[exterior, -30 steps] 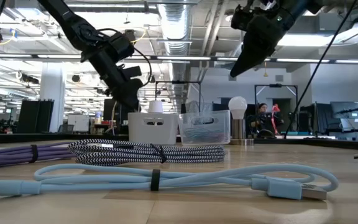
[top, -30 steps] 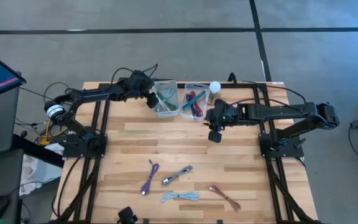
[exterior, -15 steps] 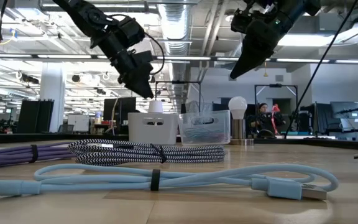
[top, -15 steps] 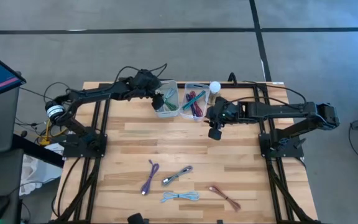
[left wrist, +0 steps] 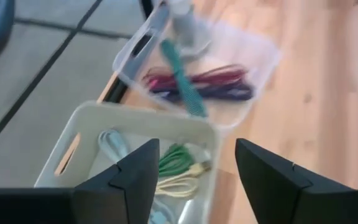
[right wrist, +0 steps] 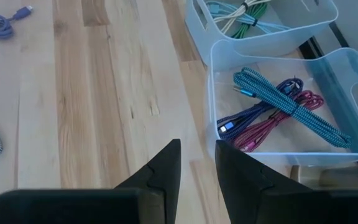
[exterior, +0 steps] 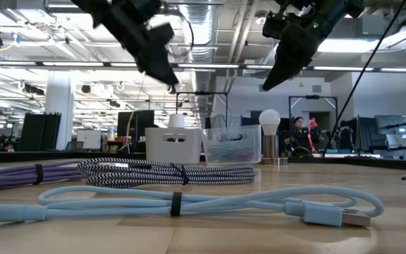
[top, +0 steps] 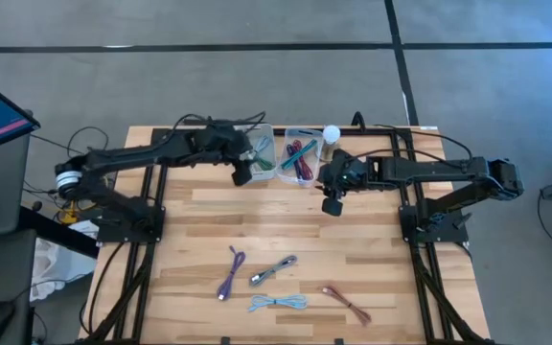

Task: Pick & Place USB Port
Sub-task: Put the purple charger cable into the white bin

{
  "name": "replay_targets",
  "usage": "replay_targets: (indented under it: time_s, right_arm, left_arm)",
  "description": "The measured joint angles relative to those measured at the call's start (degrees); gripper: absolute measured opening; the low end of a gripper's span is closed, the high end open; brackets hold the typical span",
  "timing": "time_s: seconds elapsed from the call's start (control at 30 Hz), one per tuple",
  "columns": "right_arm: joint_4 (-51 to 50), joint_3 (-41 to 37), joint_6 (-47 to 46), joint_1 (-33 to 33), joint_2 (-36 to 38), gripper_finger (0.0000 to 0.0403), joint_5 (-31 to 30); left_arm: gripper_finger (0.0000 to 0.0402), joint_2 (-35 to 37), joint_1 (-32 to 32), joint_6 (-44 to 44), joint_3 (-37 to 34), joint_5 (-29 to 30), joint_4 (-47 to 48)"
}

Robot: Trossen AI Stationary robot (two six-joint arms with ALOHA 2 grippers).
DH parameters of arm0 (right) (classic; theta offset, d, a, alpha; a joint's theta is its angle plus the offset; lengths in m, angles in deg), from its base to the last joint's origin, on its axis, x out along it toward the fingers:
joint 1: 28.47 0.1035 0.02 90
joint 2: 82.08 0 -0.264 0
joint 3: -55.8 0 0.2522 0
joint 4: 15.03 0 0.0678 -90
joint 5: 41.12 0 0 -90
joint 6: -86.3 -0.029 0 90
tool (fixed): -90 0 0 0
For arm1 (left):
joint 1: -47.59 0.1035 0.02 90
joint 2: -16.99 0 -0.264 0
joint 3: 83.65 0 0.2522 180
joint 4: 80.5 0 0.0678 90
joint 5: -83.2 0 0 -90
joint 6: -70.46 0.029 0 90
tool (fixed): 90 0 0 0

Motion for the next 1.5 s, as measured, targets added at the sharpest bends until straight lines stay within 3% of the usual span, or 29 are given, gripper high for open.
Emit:
replay_targets:
  time_s: [0.2,0.4,0.6,0.73,0.9,1.1,1.2,1.37,1.5]
  right_arm:
    - [-2.2,0.0,0.4,0.5,0.0,0.0092,0.0]
    - [-8.6,0.0,1.5,0.7,1.0,0.0092,-0.5]
    - [-12.4,0.0,1.4,0.6,5.3,0.0092,-5.2]
    - [-12.0,0.0,0.2,0.4,8.7,0.0092,-8.1]
    - [-12.2,0.0,-1.2,0.4,10.9,0.0092,-11.8]
    - [-15.3,0.0,-1.2,-0.6,10.8,0.0092,-22.3]
    - [-17.8,0.0,-1.2,-1.8,11.4,0.0092,-22.9]
    - [-16.8,0.0,-1.2,-3.2,13.9,0.0092,-22.8]
    - [-16.7,0.0,-2.6,-3.8,14.9,0.0092,-22.8]
  left_arm:
    - [0.018,8.9,-3.4,0.0,-0.9,0.1,4.9]
    - [0.0157,18.5,-4.9,-1.7,-10.2,-2.0,5.0]
    - [0.0143,26.6,-6.1,-12.7,-21.5,-9.6,3.7]
    - [0.0135,29.4,-8.7,-24.7,-26.7,-13.4,0.0]
    - [0.0131,28.8,-15.1,-36.4,-29.3,-13.8,-0.1]
    - [0.0131,25.6,-22.8,-38.8,-29.6,-11.9,-8.9]
    - [0.0131,23.6,-26.6,-36.2,-29.6,-10.3,-13.2]
    - [0.0131,18.1,-30.9,-37.7,-29.6,0.8,-13.1]
    - [0.0131,12.7,-31.1,-43.2,-29.6,1.9,-13.1]
